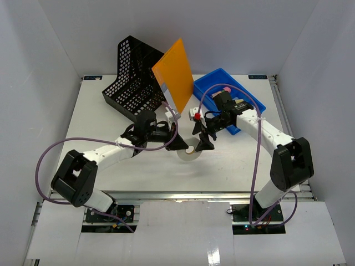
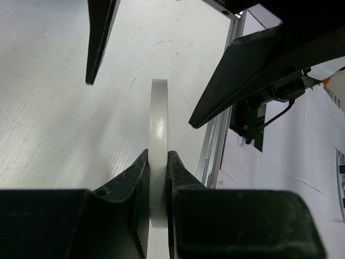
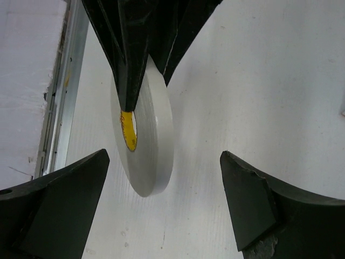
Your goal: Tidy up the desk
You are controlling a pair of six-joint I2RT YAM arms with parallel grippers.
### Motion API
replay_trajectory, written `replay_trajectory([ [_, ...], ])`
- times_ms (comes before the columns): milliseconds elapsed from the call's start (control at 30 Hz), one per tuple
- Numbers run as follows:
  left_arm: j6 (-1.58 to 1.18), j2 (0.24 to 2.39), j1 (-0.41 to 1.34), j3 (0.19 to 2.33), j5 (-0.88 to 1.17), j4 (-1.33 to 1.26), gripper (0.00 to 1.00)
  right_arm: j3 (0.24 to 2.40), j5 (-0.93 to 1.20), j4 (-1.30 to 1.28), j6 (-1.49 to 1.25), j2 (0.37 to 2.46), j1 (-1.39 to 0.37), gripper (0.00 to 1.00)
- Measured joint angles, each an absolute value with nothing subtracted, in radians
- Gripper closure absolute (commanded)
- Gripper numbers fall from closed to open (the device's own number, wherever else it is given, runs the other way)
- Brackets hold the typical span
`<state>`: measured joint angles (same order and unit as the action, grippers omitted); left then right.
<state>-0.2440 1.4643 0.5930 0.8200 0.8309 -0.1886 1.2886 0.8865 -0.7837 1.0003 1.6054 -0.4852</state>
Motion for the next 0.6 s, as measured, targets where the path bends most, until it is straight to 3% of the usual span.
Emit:
replay_trajectory([
  [67,-0.228,1.464,0.595,0.820,0.833,-0.186,1.00,1.280,0.890,-0.757,0.981,1.606,-0.499,0.08],
  [100,-0.222,1.464,0.595,0.820,0.833,-0.184,1.00,1.276,0.893,-0.747,0.973,1.606,-0.505,0.17],
  [200,-0.207,1.464,0.596,0.820,0.833,-0.183,0.95,1.274,0.906,-0.726,0.948,1.606,-0.516,0.59],
  [367,-0.188,1.464,0.598,0.820,0.822,-0.181,0.86,1.276,0.931,-0.728,0.921,1.607,-0.516,0.88],
  [467,-0.180,1.464,0.598,0.820,0.814,-0.184,0.73,1.285,0.931,-0.740,0.907,1.614,-0.515,0.92],
  [567,-0.178,1.460,0.598,0.820,0.791,-0.184,0.37,1.303,0.930,-0.759,0.900,1.625,-0.515,0.92],
  [600,-0.178,1.458,0.598,0.820,0.777,-0.184,0.35,1.306,0.931,-0.761,0.899,1.626,-0.516,0.92],
])
